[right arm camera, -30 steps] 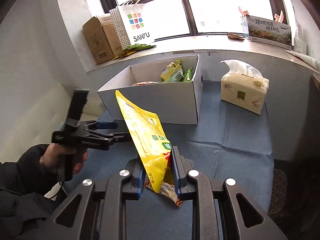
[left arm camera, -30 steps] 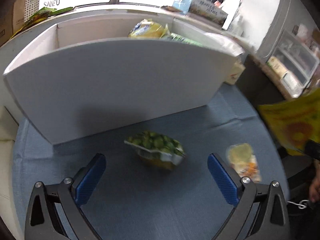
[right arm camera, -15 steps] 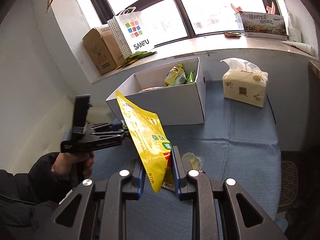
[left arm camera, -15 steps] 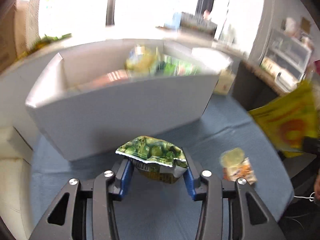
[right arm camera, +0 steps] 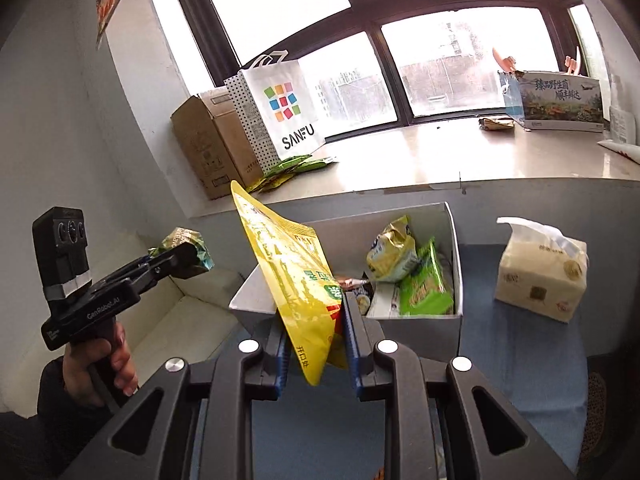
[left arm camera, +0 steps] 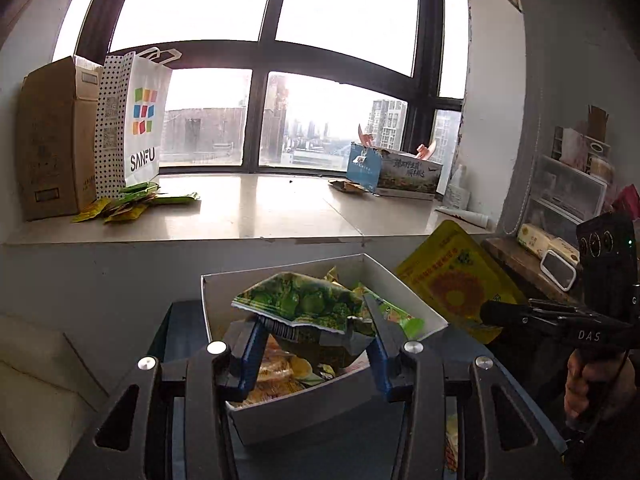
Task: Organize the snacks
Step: 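Carry both packs over the white box and release them inside, then move both grippers back toward the last snacks on the table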
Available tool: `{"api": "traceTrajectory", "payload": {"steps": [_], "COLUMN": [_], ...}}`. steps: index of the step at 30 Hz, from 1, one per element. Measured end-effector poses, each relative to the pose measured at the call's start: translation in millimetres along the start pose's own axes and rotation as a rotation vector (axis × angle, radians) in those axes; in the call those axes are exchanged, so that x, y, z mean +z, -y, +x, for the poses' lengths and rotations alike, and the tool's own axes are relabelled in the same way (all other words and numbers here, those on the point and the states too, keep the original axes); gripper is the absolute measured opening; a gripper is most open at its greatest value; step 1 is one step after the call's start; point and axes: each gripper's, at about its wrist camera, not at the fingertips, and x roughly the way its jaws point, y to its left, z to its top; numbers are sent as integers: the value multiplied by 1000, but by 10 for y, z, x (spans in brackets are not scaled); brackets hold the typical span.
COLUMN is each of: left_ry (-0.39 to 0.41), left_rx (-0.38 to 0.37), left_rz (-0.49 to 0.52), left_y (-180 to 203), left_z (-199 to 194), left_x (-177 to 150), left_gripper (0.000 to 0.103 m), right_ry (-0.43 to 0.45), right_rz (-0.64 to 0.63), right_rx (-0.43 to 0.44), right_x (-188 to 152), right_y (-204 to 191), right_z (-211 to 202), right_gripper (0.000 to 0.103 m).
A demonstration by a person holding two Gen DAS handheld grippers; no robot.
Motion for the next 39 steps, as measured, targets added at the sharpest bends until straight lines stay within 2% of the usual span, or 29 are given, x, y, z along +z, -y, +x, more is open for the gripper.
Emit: {"api": "traceTrajectory", "payload": {"steps": [5, 6, 7, 8, 9, 10, 11, 17, 22, 27, 32, 34, 39], "left_ry": [-126, -142, -173, -220, -251, -261, -266, -280, -261, -220, -178, -173, -196], "left_rx": [5, 33, 64, 81, 94, 88, 81, 100, 99, 107, 101, 108, 63], "left_rz": [-23, -12, 0, 0, -11, -23, -33, -28, -16, 74, 103, 95, 16], "left_y": [-244, -259, -244, -257, -274, -289, -298, -309, -245, -23, 205, 294, 462], "left_z": [734, 850, 993, 1131, 1219, 1252, 1257, 1229, 1057, 701, 250, 84, -273], "left_x": [74, 68, 31, 6, -38, -80, -121, -246, -258, -290, -407, -492, -759], "left_gripper": [50, 51, 63, 75, 101, 103, 103, 103, 103, 103, 103, 103, 103], "right_ry": [-64, -90, -118, -143, -173, -183, -177, -165, -145, -111, -75, -72, -74], "right_rz": [-1, 13, 13, 4, 6, 15, 23, 54, 7, -49, -103, -130, -186], "right_rx": [-81, -79, -79, -93, -107, -120, -134, -135, -146, -122, -95, -102, -122], "right_x": [417, 464, 495, 512, 513, 505, 488, 399, 386, 315, 135, 35, -280], "right_y": [-14, 27, 65, 100, 143, 185, 225, 312, 224, 56, -106, -173, -337], "right_z": [687, 831, 971, 1101, 1221, 1297, 1323, 1235, 1116, 802, 378, 215, -156], "right_gripper": [26, 26, 27, 39, 54, 89, 102, 103, 103, 103, 103, 103, 103]}}
